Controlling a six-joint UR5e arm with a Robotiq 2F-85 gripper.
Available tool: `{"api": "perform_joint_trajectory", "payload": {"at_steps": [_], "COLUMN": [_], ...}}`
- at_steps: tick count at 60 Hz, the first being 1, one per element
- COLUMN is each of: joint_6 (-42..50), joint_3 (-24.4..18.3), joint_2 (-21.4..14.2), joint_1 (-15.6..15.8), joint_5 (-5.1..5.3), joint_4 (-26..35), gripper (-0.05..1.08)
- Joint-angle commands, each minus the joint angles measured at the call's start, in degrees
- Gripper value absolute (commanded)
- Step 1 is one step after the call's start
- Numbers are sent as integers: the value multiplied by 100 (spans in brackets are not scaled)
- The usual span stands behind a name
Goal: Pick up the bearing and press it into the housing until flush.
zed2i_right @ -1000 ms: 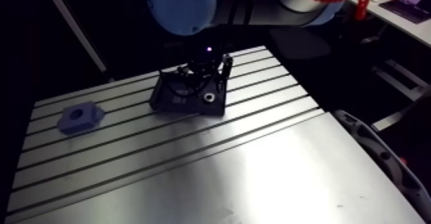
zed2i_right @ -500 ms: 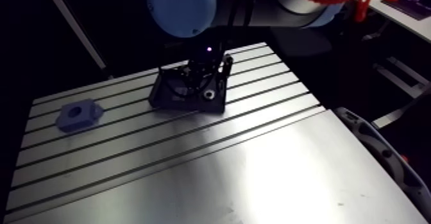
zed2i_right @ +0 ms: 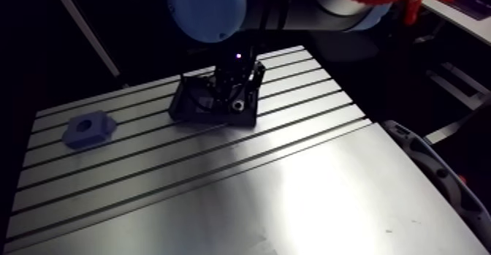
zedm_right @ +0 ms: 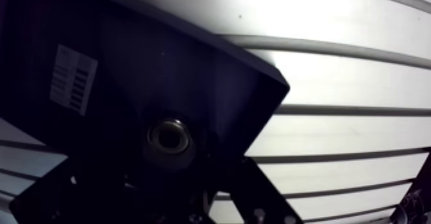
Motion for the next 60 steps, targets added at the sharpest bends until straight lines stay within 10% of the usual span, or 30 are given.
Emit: {"api": "perform_joint_trajectory", "payload": {"at_steps": [1,60], "joint_6": [-3,4], "joint_3": [2,-49], "joint_2": [-4,-39], "joint_1": [0,9], "joint_5": [-1,-18], "joint_4": [0,9], "gripper": [49,62]}}
